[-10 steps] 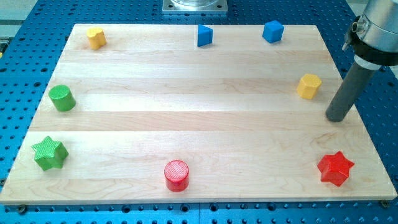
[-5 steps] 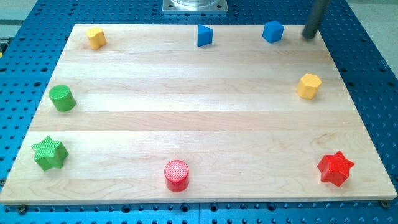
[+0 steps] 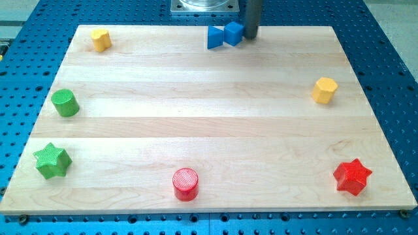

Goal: Move the blue blocks towards the top left

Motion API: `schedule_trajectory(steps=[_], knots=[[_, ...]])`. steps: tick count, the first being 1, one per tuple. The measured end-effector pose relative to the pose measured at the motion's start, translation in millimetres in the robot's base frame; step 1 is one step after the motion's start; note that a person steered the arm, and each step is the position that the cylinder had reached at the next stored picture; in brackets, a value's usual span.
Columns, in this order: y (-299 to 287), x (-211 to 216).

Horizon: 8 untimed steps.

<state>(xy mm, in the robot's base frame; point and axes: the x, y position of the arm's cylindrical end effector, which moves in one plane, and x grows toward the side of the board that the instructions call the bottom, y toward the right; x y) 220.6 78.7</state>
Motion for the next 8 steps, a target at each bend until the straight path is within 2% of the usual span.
schedule_trajectory(steps=[3,4,5,6,7,8], knots=[[-195,10],[-180,20],[-85,22],[-48,50],[-125,73],[-177,66]])
